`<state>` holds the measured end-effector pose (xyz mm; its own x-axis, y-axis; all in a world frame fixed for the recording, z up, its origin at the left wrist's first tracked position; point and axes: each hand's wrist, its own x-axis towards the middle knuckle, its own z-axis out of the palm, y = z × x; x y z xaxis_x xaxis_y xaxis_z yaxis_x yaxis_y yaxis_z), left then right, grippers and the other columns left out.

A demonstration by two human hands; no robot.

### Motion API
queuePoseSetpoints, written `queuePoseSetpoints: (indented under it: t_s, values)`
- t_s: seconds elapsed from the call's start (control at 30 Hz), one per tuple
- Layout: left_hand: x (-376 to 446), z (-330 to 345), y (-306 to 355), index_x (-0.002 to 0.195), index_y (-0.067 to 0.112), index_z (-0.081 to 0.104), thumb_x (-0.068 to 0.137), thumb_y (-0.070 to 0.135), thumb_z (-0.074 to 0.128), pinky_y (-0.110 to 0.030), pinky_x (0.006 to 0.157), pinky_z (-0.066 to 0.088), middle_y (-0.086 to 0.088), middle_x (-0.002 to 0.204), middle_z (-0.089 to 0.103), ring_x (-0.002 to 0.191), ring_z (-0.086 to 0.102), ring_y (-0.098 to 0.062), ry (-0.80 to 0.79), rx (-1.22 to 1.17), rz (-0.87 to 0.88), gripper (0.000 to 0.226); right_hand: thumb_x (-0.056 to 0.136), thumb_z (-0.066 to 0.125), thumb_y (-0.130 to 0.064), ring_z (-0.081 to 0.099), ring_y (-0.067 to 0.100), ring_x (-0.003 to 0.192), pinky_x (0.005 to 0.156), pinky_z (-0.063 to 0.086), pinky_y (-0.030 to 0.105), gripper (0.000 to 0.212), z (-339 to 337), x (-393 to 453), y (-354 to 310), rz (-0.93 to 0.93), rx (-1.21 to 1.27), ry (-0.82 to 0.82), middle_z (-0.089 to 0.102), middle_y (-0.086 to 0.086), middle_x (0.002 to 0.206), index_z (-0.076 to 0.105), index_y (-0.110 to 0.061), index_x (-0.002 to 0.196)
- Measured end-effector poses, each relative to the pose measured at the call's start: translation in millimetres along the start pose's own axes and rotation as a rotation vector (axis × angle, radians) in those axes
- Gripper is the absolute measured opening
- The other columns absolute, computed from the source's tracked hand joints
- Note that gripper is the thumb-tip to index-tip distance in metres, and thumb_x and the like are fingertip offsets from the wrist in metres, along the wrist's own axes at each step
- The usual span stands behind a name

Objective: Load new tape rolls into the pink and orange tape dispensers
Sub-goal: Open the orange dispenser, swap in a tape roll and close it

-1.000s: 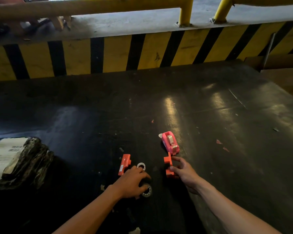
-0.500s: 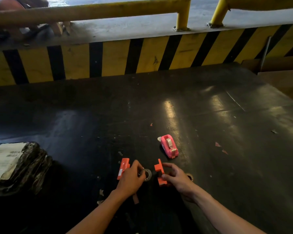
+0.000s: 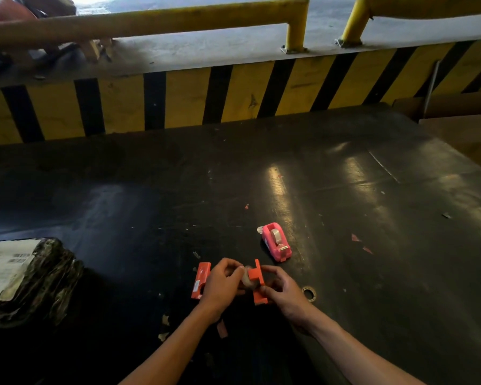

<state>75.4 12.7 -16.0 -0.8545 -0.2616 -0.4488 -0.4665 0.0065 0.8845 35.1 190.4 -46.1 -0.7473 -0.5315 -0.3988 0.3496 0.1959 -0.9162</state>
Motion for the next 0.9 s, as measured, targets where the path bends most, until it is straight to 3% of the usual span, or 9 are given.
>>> queuePoseSetpoints:
  t_s: [0.1,0.33,0.43,0.57,0.77,0.9]
  values:
    - [-2,-1,2,0.11,0.014,0.059,0.101,0.008,0.05,-0.031,0.076,0.061,-0.007,0.109,0.068,0.093,0.072,-0.017,-0.028,-0.068,-0.006,0.014,0.094,0.064,-0.009,0.063,0.017,0.11,0.075,0.057,0.022,0.04,-1,0,-2,-0.018,-0.002,0.009,0.06,0.006,0.126,0.052,-0.028,0.127]
    - [-5,-4,1,0.109,0.018,0.063,0.095,0.01,0.061,-0.037,0.084,0.062,-0.005,0.116,0.067,0.1,0.071,-0.016,-0.066,0.092,0.131,0.016,0.093,0.064,-0.012,0.063,0.017,0.109,0.072,0.057,0.021,0.04,1,-3,-8,-0.011,-0.004,-0.01,0.059,0.006,0.125,0.051,-0.027,0.128]
    - [-7,-5,2,0.114,0.02,0.063,0.092,0.015,0.067,-0.031,0.082,0.062,-0.004,0.116,0.065,0.102,0.069,-0.016,-0.05,0.066,0.138,0.023,0.093,0.065,-0.013,0.062,0.021,0.113,0.078,0.057,0.025,0.038,2,-4,-8,-0.018,0.009,0.0,0.061,0.007,0.122,0.053,-0.03,0.125]
    - [-11,-5,2,0.115,0.018,0.064,0.09,0.017,0.069,-0.026,0.079,0.061,-0.003,0.114,0.065,0.102,0.068,-0.015,-0.033,0.037,0.141,0.025,0.093,0.065,-0.015,0.064,0.021,0.108,0.074,0.057,0.023,0.039,3,-6,-12,-0.012,0.006,-0.01,0.061,0.01,0.121,0.052,-0.029,0.127]
    - [-8,-2,-8,0.102,0.024,0.068,0.093,0.019,0.068,-0.023,0.084,0.058,0.009,0.1,0.071,0.094,0.067,0.001,0.116,0.29,0.386,0.011,0.093,0.064,-0.009,0.069,0.021,0.101,0.072,0.058,0.023,0.04,6,-6,-13,0.014,0.13,-0.018,0.061,0.017,0.122,0.053,-0.023,0.129]
    - [-10,2,-11,0.099,0.024,0.069,0.091,0.015,0.069,-0.015,0.082,0.056,0.01,0.099,0.069,0.093,0.067,0.002,0.184,0.418,0.553,0.013,0.093,0.064,-0.009,0.067,0.028,0.108,0.084,0.059,0.035,0.039,5,-3,-12,0.051,0.17,-0.017,0.061,0.019,0.124,0.055,-0.027,0.126]
